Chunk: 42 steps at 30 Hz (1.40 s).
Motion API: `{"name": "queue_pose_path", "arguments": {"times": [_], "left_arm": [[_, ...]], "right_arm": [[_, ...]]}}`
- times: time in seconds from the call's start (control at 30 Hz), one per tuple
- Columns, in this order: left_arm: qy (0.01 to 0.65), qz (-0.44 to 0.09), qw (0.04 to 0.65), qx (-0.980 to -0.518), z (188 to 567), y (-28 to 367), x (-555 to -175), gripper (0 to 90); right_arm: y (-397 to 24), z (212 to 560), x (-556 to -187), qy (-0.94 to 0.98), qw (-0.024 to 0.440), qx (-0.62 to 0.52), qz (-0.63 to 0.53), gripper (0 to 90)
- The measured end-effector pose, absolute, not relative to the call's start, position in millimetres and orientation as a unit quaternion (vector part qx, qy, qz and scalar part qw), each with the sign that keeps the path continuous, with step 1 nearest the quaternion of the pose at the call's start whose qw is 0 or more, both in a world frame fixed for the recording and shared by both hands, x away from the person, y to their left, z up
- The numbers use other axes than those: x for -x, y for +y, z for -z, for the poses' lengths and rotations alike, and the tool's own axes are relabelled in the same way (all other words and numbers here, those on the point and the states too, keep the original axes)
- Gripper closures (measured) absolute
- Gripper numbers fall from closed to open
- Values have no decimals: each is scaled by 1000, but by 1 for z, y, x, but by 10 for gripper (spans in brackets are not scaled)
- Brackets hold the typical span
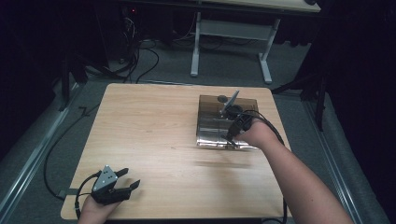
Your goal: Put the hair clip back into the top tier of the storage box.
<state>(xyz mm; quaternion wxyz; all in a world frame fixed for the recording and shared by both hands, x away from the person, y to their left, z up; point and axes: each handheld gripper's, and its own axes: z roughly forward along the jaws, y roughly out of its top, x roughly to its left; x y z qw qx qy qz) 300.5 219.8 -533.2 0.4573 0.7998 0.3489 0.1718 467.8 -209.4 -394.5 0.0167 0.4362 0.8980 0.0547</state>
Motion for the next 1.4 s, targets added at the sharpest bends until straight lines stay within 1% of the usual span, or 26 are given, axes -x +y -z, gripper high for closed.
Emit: {"name": "queue_pose_path", "arguments": {"times": [0.2, 0.37, 0.6, 0.8, 1.1, 1.4], "left_arm": [[349, -173, 458, -799, 533, 220, -300, 332], [349, -172, 458, -799, 533, 220, -300, 332], [350, -172, 458, -799, 533, 220, -301, 332], [349, -172, 459, -799, 533, 220, -300, 331], [350, -173, 460, -797, 533, 220, -300, 331], [349, -172, 460, -798, 533, 220, -300, 331]], "right_arm": [[-216, 387, -453, 898, 19, -436, -58, 753], [-224, 384, -439, 899, 22, -432, -58, 816], [-233, 385, -421, 894, 19, -444, -60, 839], [-242, 394, -413, 891, 15, -450, -59, 839], [-246, 412, -409, 887, 9, -458, -63, 833], [-246, 436, -403, 880, 6, -470, -70, 764]]}}
